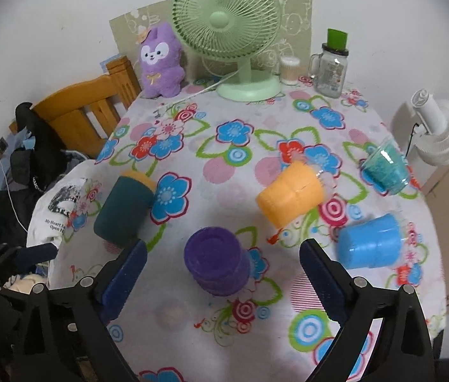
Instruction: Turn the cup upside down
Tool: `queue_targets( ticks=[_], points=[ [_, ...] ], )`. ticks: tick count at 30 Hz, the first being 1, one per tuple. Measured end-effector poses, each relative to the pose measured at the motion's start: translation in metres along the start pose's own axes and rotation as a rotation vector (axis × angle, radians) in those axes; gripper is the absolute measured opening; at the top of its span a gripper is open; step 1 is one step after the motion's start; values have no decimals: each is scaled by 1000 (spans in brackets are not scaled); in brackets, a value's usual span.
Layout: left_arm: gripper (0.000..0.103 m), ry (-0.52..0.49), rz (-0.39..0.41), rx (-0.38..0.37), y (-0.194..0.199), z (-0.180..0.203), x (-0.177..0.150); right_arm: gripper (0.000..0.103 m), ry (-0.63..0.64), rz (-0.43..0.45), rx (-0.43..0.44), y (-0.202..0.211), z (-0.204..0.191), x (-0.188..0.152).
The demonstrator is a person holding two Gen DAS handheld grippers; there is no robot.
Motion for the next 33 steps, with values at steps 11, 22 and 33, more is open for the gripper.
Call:
queue_targets(
  ticks=[11, 22, 33],
  points=[
    [101, -51, 79, -1, 51, 27, 27, 98, -34, 35, -5, 59, 17, 28],
    [103, -55, 152, 4, 84, 41, 30, 98, -19, 99, -7, 97, 27, 34],
    [103, -43, 179, 29, 102, 44, 21, 101, -44, 111, -18, 114, 35, 28]
  ],
)
Point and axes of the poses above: each gripper's, at about its wrist camera, not at the fingertips, and y roughly against the way its jaws point, z to its right, x to its top, the point moved 1 cm from there along -y, roughly the way its jaws point, and after that the axes turned 14 degrees about -y, right-handed, at the moved point
